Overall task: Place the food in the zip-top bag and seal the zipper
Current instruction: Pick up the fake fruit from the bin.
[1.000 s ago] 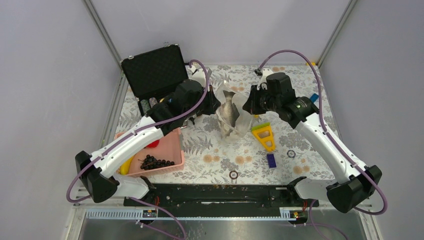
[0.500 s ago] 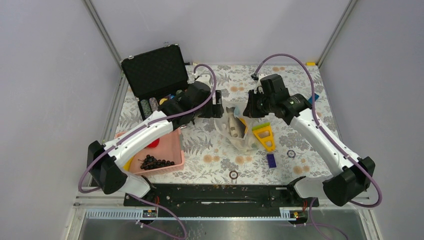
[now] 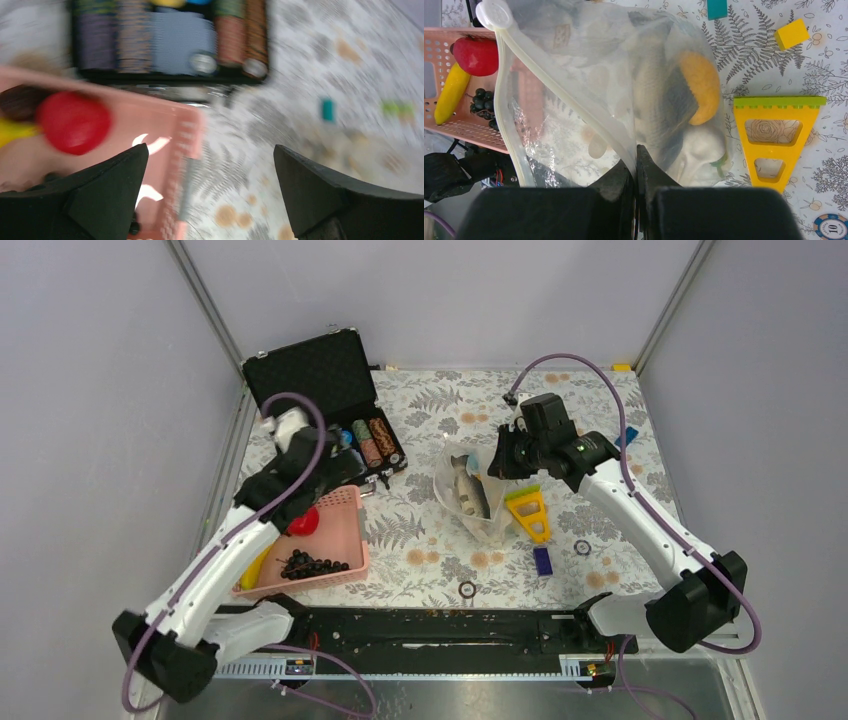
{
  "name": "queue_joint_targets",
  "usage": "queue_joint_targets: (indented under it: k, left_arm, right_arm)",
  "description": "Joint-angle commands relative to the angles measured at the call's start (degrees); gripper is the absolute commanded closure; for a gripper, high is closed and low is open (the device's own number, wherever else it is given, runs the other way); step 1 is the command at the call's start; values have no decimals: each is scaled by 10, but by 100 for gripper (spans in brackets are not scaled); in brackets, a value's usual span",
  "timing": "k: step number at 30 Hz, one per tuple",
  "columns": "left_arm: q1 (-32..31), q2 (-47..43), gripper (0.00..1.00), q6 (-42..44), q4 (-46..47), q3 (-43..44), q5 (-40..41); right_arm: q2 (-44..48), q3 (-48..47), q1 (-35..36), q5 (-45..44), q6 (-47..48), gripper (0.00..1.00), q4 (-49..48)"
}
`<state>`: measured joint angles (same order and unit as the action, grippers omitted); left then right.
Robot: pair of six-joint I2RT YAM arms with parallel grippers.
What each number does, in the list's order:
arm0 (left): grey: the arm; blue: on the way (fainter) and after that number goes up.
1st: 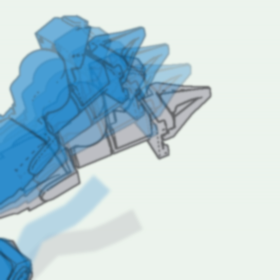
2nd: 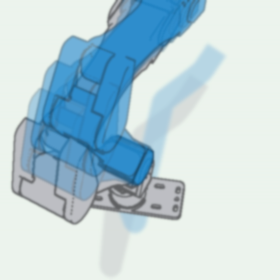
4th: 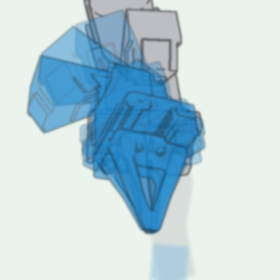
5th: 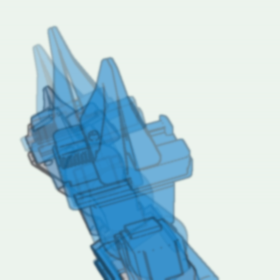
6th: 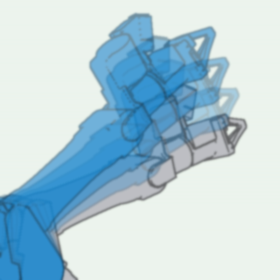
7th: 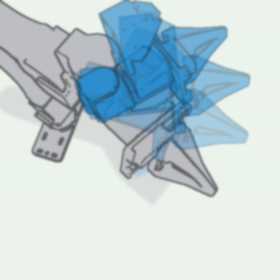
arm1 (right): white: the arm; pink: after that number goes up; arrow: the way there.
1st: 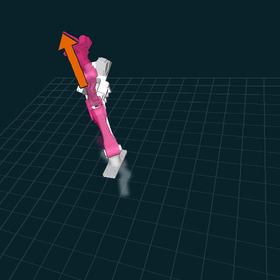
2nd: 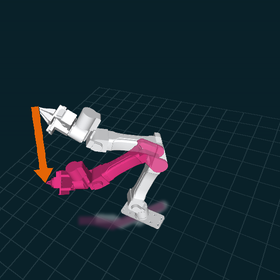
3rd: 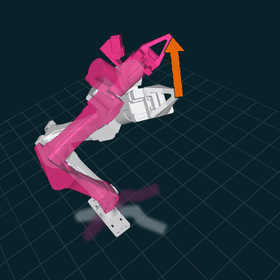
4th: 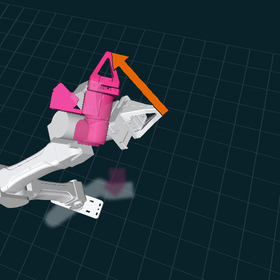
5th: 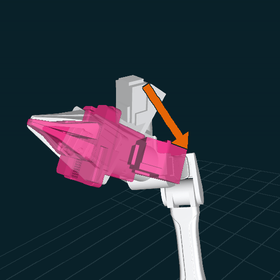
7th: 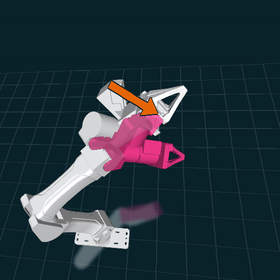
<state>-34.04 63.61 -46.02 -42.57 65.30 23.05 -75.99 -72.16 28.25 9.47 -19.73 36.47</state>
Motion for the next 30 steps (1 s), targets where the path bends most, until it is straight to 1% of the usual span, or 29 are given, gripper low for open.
queue_joint_targets:
  k: [1,3,6,9,13,19,25,30]
  left_arm:
    - [126,-85,1,-128,-49,-130,42]
    - [166,-128,1,-162,-34,-195,57]
    - [199,-162,1,-199,-18,-254,79]
    - [227,-175,1,-183,29,-300,78]
    - [262,-168,1,-140,139,-352,19]
    - [289,-138,1,-103,201,-373,-28]
    - [294,-112,2,-94,233,-386,-59]
    - [295,-89,10,-94,243,-389,-72]
  right_arm:
    - [17,4,-7,-10,3,96,-22]
    - [15,4,-7,-10,3,96,-22]
    - [12,5,-9,-16,3,96,-23]
    - [7,5,-10,-19,4,96,-24]
    - [-2,3,-11,-17,4,96,-24]
    - [1,6,-13,-21,6,96,-24]
    - [2,7,-14,-19,6,96,-24]
    - [3,8,-16,-24,4,96,-25]
